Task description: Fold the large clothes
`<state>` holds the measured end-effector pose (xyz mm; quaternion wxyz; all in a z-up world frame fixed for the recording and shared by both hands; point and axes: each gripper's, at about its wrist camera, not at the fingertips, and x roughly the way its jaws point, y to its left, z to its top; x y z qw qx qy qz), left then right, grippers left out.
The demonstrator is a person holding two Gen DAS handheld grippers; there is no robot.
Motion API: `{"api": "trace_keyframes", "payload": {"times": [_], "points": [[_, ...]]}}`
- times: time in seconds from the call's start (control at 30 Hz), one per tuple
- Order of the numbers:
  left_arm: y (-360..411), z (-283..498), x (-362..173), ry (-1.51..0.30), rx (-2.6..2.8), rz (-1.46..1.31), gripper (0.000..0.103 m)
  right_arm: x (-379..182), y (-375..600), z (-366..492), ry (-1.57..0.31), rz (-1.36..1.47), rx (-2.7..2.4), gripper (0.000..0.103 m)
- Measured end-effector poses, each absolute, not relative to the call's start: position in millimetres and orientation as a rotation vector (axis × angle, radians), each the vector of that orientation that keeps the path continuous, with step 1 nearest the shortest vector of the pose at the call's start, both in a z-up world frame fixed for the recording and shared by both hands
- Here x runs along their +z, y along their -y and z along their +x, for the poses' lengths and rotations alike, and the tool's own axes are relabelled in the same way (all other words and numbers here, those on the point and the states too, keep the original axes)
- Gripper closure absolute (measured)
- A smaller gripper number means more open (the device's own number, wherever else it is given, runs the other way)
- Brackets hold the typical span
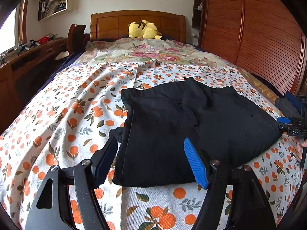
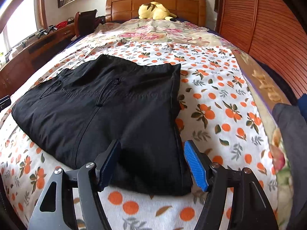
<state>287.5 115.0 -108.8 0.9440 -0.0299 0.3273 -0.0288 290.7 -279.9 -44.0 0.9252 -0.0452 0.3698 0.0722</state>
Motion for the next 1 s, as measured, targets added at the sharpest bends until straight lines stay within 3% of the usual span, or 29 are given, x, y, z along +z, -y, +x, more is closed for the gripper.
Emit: {"api": "trace_keyframes", "payload": {"times": [0.27,0.57,0.87,0.93,1.0], "points": [[-120.0,285.3,-121.0,-0.703,-0.066,-0.058,0.035,-53.5,268.9,280.9,-0.809,-0.110,0.138,0.031],[-124.2,286.5,-138.2,-0.752,-0.054,-0.046,0.035,-71.2,270.7,300.5,-0.870,-0.050,0.111,0.016],[-129.0,290.2,-146.8,-0.779,-0.067,-0.081,0.036,-79.4,280.0,308.4,-0.900,0.009,0.137,0.016],[-128.9,292.4,-148.9,-0.788,-0.068,-0.084,0.050,-80.1,280.3,309.1,-0.897,0.015,0.140,0.016],[-129.0,295.3,-150.8,-0.798,-0.072,-0.091,0.065,-80.8,280.2,308.7,-0.891,0.018,0.149,0.024]]}}
